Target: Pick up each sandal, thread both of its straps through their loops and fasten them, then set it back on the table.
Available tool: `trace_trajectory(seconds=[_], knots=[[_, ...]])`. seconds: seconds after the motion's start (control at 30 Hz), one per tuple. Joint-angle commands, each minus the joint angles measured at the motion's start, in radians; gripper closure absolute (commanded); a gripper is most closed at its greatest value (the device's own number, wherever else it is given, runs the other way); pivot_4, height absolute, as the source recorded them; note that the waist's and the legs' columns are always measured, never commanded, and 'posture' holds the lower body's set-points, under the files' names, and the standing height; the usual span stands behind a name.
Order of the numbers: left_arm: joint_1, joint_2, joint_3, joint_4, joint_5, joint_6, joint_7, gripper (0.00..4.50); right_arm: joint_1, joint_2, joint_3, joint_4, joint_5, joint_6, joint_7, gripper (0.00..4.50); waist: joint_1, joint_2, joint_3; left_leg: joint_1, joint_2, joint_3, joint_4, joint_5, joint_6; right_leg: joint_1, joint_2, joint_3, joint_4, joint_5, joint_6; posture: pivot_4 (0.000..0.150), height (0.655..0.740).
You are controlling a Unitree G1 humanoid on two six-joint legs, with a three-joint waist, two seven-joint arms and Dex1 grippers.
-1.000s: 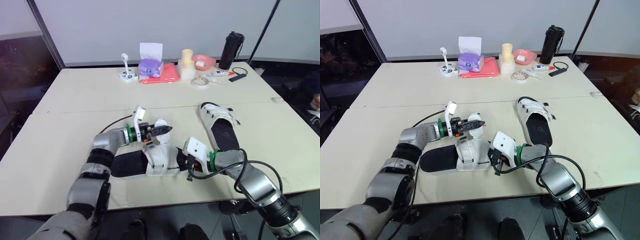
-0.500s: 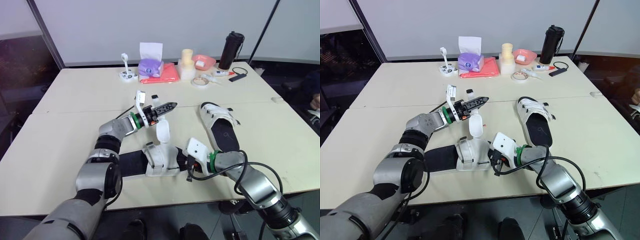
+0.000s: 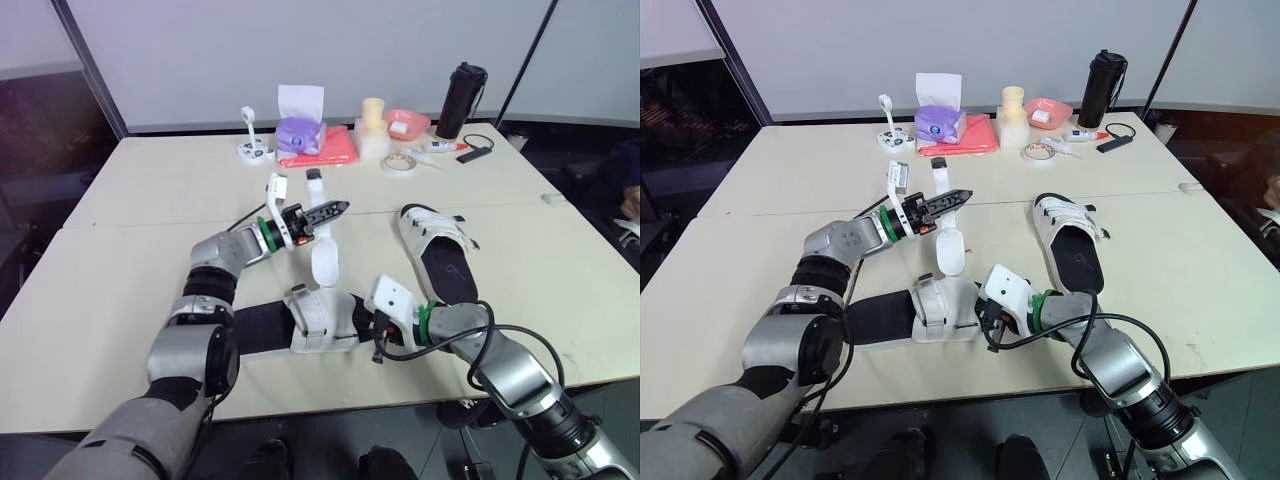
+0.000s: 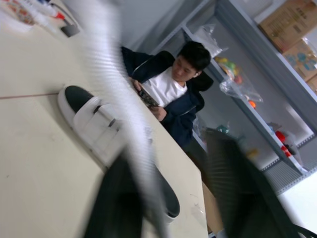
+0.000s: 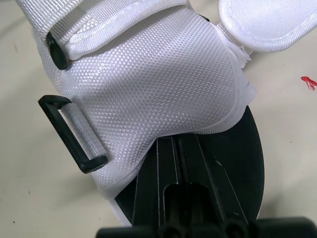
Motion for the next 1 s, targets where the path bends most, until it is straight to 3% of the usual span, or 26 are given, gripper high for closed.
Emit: trace_trajectory(seconds=[0.03,0.3,0.5,0.67,1.0], knots=[[-0.007,0.013,-0.037,-0.117,-0.012,0.013,-0.053,4.49,0.014,0.000,0.020,0.015,-0.012,0.018,0.001,4.50,0.000,0.000,0.000,0.000,0.000,0.000,0.000,0.000,0.000,0.000,0.000,0.000,0.000,0.000,0.000,0.150,0.7344],[0.232,0.103,-0.343,-0.628,0.054,-0.117,-0.294,4.49,0.013,-0.006,0.021,0.021,-0.012,0.013,0.011,4.50,-0.001,0.001,0.000,0.000,0.001,0.001,-0.001,0.000,0.000,0.000,0.000,0.001,0.000,0.000,0.000,0.150,0.7344],[0.358,0.195,-0.484,-0.862,0.074,-0.206,-0.410,4.49,0.016,-0.017,0.030,0.026,-0.015,0.006,0.027,4.50,0.002,0.001,0.000,0.000,0.001,0.001,-0.001,0.000,0.000,0.000,0.000,0.001,-0.001,0.000,-0.001,0.150,0.7344],[0.397,0.236,-0.522,-0.964,0.062,-0.252,-0.462,4.49,0.014,-0.027,0.035,0.026,-0.012,0.005,0.049,4.50,0.004,0.001,0.000,0.000,0.001,0.000,-0.001,0.000,0.000,0.001,-0.001,0.001,-0.003,0.000,-0.001,0.150,0.7344],[0.472,0.310,-0.661,-0.977,0.221,-0.600,-0.581,4.49,-0.009,-0.047,0.031,0.090,-0.020,-0.036,0.102,4.50,0.005,0.001,0.000,-0.001,0.001,0.000,-0.002,-0.001,0.001,0.000,-0.001,0.001,-0.005,0.000,-0.001,0.150,0.7344]])
